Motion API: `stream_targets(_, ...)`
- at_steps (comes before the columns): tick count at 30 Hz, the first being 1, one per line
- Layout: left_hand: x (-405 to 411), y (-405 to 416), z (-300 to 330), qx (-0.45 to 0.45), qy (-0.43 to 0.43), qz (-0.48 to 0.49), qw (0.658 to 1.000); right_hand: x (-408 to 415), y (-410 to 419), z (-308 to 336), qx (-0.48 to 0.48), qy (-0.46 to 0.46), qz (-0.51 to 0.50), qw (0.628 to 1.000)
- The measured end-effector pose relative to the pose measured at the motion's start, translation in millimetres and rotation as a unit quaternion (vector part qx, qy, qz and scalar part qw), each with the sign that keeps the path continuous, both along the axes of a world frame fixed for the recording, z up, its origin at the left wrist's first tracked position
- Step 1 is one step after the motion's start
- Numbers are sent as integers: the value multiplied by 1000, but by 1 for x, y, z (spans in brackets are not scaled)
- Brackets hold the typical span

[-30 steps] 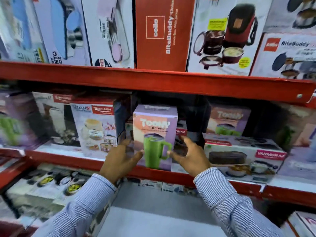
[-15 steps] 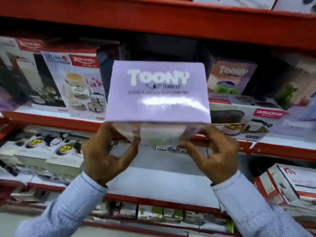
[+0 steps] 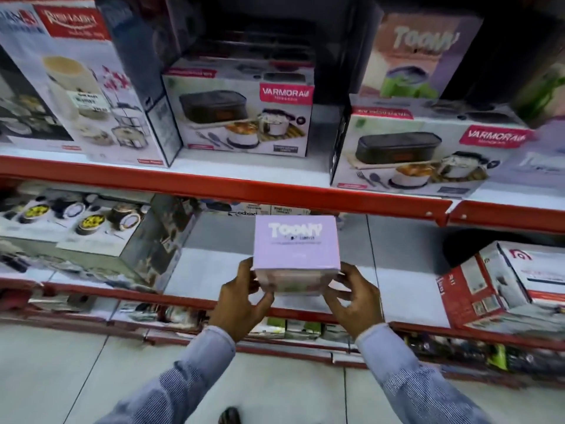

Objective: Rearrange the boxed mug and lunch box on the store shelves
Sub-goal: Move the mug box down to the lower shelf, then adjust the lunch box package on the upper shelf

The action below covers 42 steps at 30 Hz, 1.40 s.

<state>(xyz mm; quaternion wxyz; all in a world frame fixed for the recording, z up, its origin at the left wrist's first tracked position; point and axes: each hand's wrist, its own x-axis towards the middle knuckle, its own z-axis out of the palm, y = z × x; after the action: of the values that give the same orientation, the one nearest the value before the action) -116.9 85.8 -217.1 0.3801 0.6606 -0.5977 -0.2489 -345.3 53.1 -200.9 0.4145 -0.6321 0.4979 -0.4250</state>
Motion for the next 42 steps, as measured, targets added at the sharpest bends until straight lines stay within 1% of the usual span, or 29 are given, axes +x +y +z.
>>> stream_targets(4, -9, -26, -32, 54, -14, -35, 998, 1, -21, -27, 66, 32, -7, 997)
stream_targets(7, -14, -30, -42, 98, -17, -36, 994, 0, -25, -38, 113, 30, -28, 993)
stream_targets(11, -16, -26, -41, 118, -26, -42, 992, -10, -22, -46, 126, 60, -27, 990)
stream_targets(13, -9, -24, -39, 125, -14, -13, 992, -17, -19, -46, 124, 56, -4, 991)
stream_targets(15, -3, -24, -26, 77, -11, 52, 996, -26, -16, -37, 91, 46, -25, 995)
stream_targets(17, -1, -27, 2, -28, 5, 121, 992, -35, -18, -17, 11, 38, -84, 996)
stream_targets(19, -7, -35, 42, -135, 38, 156, 978, -43, -23, 16, -85, 27, -156, 984)
stream_targets(21, -23, -48, 86, -222, 88, 144, 960, -51, -30, 56, -190, -4, -225, 956)
stream_targets(22, -33, -56, 107, -250, 106, 131, 954, -56, -36, 75, -235, -29, -256, 937)
stream_targets(24, -54, -72, 138, -256, 127, 98, 953, -66, -51, 106, -284, -74, -317, 902)
stream_targets(26, -74, -86, 160, -204, 123, 66, 969, -78, -67, 131, -283, -90, -361, 884)
stream_targets(27, -82, -93, 165, -170, 117, 47, 977, -84, -75, 142, -257, -88, -371, 888)
stream_targets(30, -98, -109, 170, -84, 91, -11, 992, -102, -97, 154, -105, -68, -361, 924)
stream_targets(31, -101, -112, 172, -69, 83, -18, 994, -105, -102, 154, -68, -63, -341, 936)
stream_targets(32, -103, -113, 175, -63, 85, -20, 994, -106, -106, 156, -57, -62, -323, 943)
stream_targets(33, -104, -113, 176, -68, 95, -22, 993, -105, -107, 157, -58, -64, -320, 943)
stream_targets(35, -102, -105, 185, -109, 106, -21, 988, -102, -102, 160, -77, -93, -325, 938)
stream_targets(38, -88, -89, 200, -173, 98, -1, 980, -81, -82, 170, -125, -133, -327, 927)
stream_targets(40, -67, -77, 208, -203, 111, 25, 972, -58, -70, 177, -159, -159, -318, 921)
stream_targets(42, -39, -65, 214, -239, 117, 69, 961, -27, -63, 180, -181, -163, -302, 921)
